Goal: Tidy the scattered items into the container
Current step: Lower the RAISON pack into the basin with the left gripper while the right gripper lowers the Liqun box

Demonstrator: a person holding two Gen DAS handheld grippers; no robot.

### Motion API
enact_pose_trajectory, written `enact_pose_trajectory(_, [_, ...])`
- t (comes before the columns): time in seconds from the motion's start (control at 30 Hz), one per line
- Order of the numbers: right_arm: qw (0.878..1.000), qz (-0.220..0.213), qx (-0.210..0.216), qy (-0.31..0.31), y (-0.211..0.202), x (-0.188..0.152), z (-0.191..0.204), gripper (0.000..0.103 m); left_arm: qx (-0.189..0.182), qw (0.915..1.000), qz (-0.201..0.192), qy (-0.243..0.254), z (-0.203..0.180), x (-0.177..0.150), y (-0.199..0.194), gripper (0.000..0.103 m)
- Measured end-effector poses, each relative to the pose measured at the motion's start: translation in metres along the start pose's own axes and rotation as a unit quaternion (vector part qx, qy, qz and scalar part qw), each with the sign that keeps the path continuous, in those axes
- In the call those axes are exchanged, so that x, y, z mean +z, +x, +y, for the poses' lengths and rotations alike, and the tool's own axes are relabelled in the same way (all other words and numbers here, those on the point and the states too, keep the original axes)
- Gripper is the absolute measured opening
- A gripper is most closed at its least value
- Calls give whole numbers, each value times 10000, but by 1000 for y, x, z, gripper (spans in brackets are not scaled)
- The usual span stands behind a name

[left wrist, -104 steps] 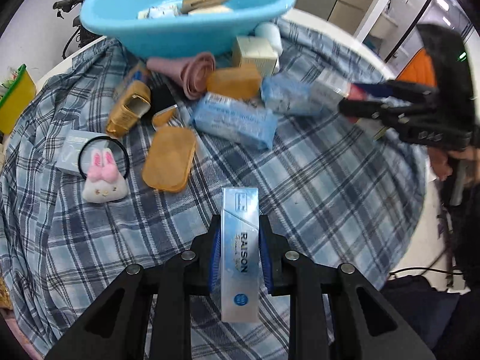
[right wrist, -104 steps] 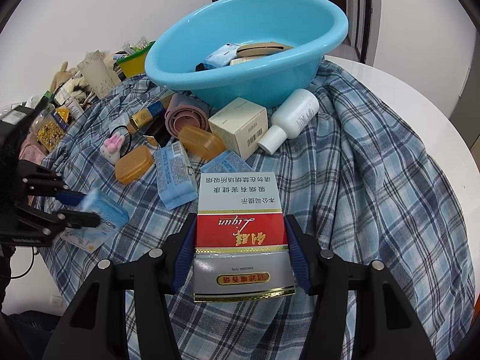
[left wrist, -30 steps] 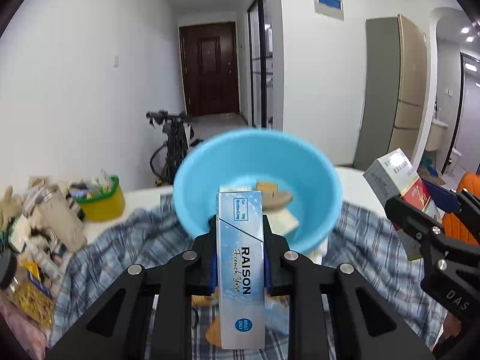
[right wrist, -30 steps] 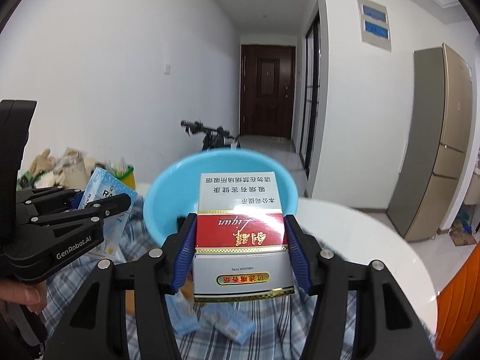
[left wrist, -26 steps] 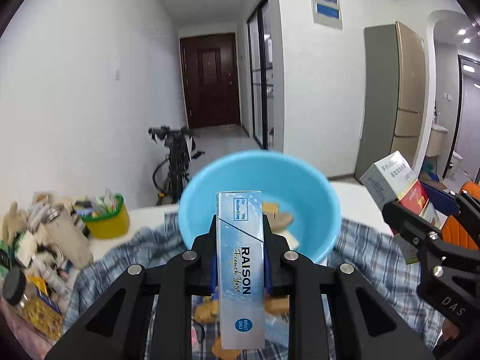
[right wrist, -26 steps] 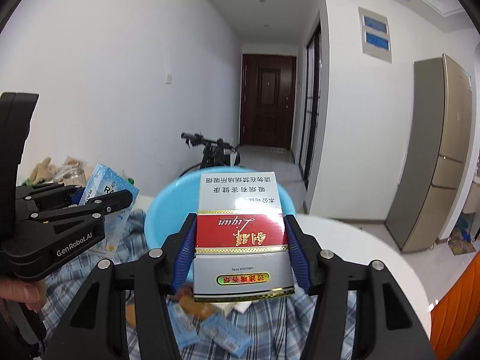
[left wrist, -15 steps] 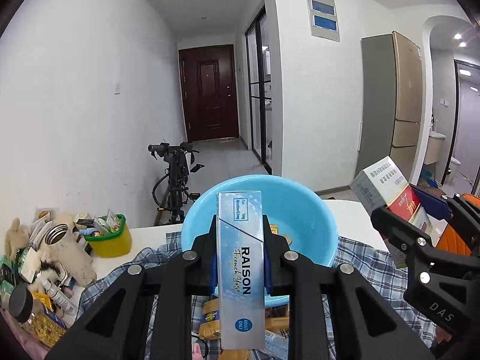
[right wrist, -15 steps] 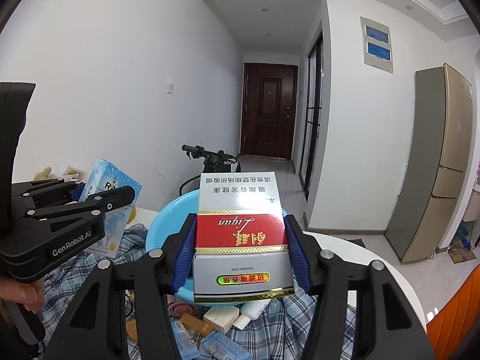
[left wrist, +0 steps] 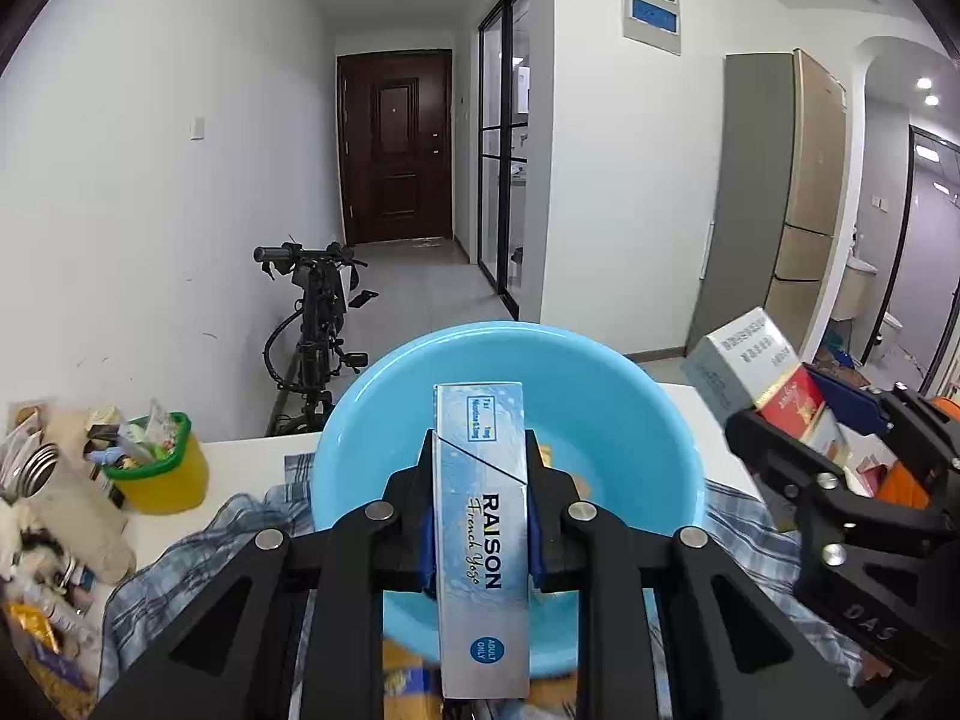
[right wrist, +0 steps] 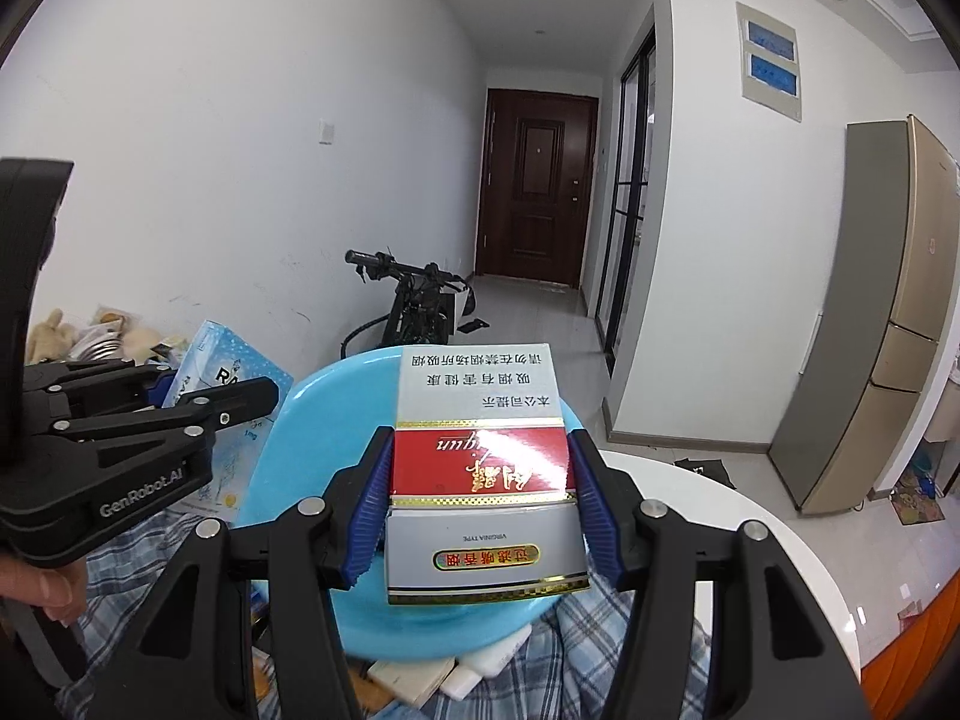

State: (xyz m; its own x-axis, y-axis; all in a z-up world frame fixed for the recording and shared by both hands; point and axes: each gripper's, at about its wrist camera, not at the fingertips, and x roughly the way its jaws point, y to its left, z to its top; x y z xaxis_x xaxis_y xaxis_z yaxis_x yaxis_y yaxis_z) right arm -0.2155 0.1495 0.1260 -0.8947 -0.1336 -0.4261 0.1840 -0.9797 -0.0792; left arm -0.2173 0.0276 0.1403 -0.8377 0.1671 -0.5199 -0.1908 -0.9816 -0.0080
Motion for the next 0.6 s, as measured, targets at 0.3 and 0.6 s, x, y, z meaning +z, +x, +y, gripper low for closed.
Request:
enact_pose_trajectory(0.3, [9992, 370, 34, 136, 71, 16, -14, 55, -99, 9998, 128, -150, 18, 28, 79, 24])
enact_pose_trajectory(0.6, [9978, 548, 2, 374, 112, 30, -25, 55, -19, 9979, 509, -405, 24, 49, 129, 24])
